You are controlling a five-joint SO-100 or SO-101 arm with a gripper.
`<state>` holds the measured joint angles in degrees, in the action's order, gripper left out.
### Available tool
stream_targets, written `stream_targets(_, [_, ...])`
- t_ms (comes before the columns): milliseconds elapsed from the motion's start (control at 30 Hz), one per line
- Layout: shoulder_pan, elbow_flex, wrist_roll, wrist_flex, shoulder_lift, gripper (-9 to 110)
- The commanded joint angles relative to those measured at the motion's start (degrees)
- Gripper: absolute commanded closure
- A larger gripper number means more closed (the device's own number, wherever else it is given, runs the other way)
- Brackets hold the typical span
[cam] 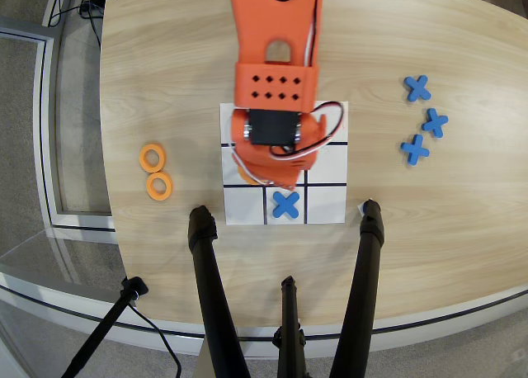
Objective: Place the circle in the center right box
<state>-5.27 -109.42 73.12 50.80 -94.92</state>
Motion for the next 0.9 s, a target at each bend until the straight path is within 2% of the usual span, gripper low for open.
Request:
stream_targets(0, [-3.0,-1.6,0.5,-2.5,0.5,102])
stream_targets(333, [-5.7,-4.8,0.4,-8.3,4.5,102])
stream_targets(867, [-5.3,1.8,-0.7,-10.9,13.5,102])
